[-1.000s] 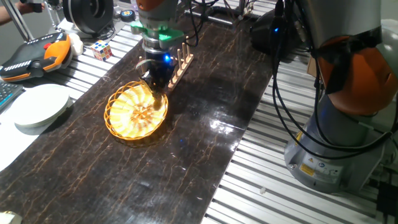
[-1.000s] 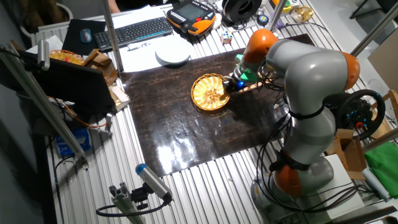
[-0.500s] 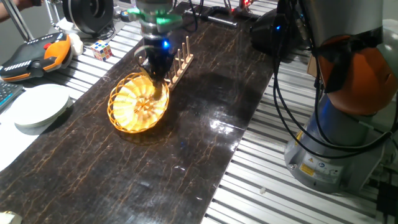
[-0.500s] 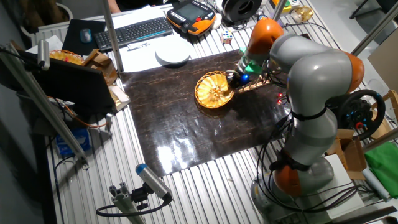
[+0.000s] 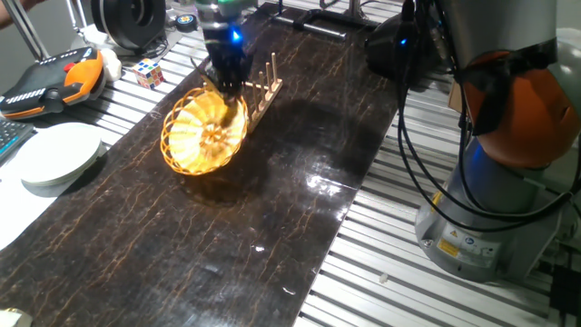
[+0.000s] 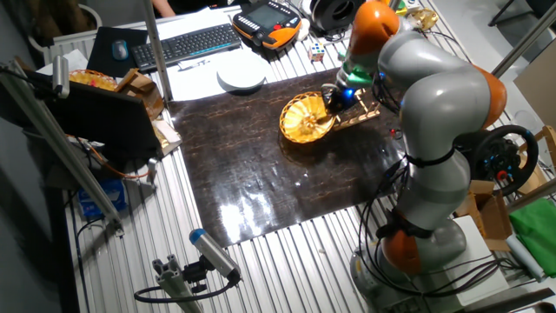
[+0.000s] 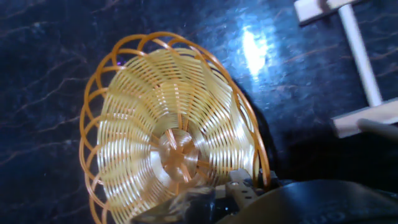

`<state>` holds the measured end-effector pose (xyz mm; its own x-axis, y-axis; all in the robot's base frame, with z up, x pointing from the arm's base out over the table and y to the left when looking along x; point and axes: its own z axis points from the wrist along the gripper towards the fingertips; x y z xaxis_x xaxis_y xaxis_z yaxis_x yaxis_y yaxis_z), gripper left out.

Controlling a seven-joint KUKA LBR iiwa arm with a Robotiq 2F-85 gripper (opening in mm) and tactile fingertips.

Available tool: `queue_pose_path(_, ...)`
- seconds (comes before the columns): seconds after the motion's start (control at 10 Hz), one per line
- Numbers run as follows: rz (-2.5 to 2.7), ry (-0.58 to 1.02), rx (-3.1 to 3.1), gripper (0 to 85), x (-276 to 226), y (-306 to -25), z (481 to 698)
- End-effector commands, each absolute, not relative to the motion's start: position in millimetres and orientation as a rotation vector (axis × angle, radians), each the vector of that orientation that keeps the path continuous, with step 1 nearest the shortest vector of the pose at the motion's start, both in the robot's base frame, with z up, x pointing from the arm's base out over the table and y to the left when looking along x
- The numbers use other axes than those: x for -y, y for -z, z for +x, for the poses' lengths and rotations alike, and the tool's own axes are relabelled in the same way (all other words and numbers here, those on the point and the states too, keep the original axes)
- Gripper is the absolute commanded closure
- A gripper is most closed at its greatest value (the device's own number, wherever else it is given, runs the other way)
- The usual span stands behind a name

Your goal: Put the dish on the dish rack

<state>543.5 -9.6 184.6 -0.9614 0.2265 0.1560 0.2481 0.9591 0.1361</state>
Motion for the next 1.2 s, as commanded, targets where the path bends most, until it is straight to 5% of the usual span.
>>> queue_pose_path(0.0,-0.354,0.194,2.975,83.0,10.2,-189.0,543.8)
queue_pose_path(1.1,-0.177,-0.358,3.013,83.0,18.2,-216.4,535.9)
